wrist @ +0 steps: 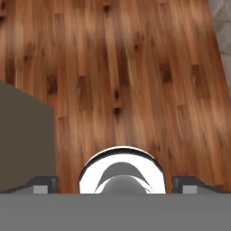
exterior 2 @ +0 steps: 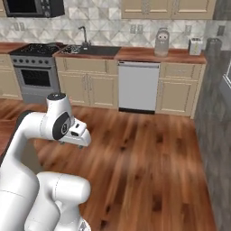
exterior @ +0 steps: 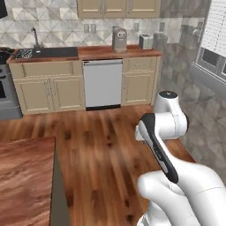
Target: Take the chicken drumsticks from the pan and place one on each plate on the dining counter.
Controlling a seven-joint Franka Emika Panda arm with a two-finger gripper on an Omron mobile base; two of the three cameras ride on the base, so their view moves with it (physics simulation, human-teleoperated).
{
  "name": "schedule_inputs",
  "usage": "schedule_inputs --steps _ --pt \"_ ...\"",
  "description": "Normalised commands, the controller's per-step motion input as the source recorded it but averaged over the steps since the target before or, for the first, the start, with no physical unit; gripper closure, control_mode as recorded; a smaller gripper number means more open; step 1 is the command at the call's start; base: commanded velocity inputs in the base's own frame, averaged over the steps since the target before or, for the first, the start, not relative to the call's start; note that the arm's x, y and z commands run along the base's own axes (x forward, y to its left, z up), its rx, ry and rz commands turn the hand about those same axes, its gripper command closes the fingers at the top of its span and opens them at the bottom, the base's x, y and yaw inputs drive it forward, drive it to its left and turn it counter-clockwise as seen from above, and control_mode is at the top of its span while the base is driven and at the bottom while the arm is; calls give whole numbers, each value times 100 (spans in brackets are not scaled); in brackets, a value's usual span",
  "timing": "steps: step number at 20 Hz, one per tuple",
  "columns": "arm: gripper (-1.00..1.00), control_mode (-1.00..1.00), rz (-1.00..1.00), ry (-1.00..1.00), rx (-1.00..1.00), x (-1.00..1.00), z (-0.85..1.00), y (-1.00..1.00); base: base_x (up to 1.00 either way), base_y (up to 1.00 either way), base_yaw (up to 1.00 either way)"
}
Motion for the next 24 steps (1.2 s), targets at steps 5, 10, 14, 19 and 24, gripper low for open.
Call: schedule_inputs --steps 5,10,14,19,24 --pt "-100 100 0 0 0 0 0 0 100 1 2" --pt "-100 100 0 0 0 0 0 0 100 0 16" --pt "-100 100 0 0 0 0 0 0 100 0 26" --pt "-100 100 0 0 0 0 0 0 100 0 38" --pt "-100 100 0 0 0 0 0 0 100 0 45"
